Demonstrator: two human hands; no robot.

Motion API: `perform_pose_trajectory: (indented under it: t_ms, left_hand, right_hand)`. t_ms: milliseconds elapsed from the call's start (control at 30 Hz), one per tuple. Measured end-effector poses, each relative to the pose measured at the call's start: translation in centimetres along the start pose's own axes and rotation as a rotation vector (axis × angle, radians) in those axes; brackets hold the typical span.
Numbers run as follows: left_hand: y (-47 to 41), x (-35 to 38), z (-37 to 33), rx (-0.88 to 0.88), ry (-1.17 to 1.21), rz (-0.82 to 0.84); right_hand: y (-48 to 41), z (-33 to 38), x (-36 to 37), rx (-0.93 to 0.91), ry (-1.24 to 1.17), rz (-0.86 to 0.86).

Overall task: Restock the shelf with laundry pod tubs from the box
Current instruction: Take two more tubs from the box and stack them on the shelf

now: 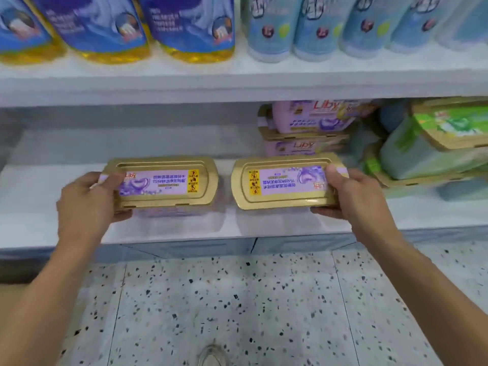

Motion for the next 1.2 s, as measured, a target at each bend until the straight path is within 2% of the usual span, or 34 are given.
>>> perform_pose_trajectory:
  t_ms: [233, 300, 400, 467, 533, 633, 700, 767, 867, 933, 1100, 1200]
  left_hand:
    - [-3.3, 0.2, 3.1, 0.108, 0.033, -0.100]
    - [-5.0, 0.1, 4.6, 0.122, 0.034, -0.133]
    - [-3.9, -0.7, 4.7, 0.261, 0.182, -0.258]
    - [-1.7, 0.3, 3.7, 0.279, 0.315, -0.247]
    - [-0.1, 2.3, 3.4, 0.247, 0.517, -0.151]
    - [2.4, 3.9, 3.1, 0.253, 0.663, -0.044]
    - [4.1, 3.9, 3.2, 0.268, 0.637, -0.058]
    - [5.8, 3.9, 3.5, 0.256, 0.467, -0.110]
    - [9.8, 4.5, 3.0, 0.274, 0.220, -0.207]
    - [12.0, 6.9, 2.8, 0.255, 0.194, -0.107]
    - [16.2, 15.3, 1.9, 0.232, 0.009, 0.249]
    - [19.7, 20.3, 0.0, 0.303, 0.061, 0.413]
  right_hand:
    - [-1.6, -0.6, 1.0, -0.210, 0.084, 0.049]
    - [-1.9, -0.8, 1.5, -0.213, 0.124, 0.065]
    - [-2.1, -1.1, 2.1, -0.176, 0.196, 0.129]
    - [-2.3, -1.0, 2.1, -0.214, 0.199, 0.154]
    - [-2.6, -1.3, 2.0, -0.279, 0.111, 0.173]
    - [-2.2, -1.7, 3.2, -0.320, -0.236, 0.333]
    - [-1.7, -2.0, 4.2, -0.359, -0.394, 0.498]
    - [-1.2, -2.6, 4.7, -0.421, -0.409, 0.616]
    - [-1.0, -3.1, 4.2, -0.561, -0.116, 0.586]
    - [-1.4, -3.1, 3.8, -0.602, 0.042, 0.491]
    - [-1.6, -3.8, 3.1, -0.578, 0.014, 0.431]
    - [-0.6, -4.1, 2.3, -0.628, -0.027, 0.360]
Point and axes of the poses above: each hand's wrist, its own y-axis away from the middle knuckle, its own x-axis out of the palm, z = x × y, the point moved 10 cm from there along -y, towards the middle knuckle, and after that the axes turned 1 degree about -y, right-handed, at the moved point
